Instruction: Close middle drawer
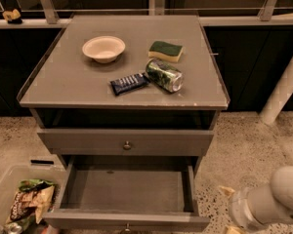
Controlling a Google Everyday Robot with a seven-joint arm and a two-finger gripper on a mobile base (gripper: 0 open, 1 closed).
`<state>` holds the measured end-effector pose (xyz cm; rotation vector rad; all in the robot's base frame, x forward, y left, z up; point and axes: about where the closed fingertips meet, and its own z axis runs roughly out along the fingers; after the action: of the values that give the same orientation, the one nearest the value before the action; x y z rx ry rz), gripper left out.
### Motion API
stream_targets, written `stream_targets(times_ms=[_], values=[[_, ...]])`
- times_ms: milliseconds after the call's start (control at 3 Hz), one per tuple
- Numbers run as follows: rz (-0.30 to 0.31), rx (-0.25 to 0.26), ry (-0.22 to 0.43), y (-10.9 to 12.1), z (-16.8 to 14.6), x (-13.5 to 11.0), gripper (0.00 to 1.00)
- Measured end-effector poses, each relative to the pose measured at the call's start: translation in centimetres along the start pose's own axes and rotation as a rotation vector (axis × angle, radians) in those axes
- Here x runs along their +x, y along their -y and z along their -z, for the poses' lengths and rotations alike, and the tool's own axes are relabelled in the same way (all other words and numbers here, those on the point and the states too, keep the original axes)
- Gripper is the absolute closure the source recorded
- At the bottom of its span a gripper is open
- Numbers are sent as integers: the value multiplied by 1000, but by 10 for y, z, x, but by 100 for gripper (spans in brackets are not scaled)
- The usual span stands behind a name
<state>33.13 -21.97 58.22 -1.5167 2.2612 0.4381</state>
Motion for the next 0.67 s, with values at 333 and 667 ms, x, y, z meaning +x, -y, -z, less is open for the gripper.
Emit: stream_targets(times_ms=[333,667], values=[[25,-94,-48,5,-51,9,0],[-12,-171,-32,-11,-82,22,0]])
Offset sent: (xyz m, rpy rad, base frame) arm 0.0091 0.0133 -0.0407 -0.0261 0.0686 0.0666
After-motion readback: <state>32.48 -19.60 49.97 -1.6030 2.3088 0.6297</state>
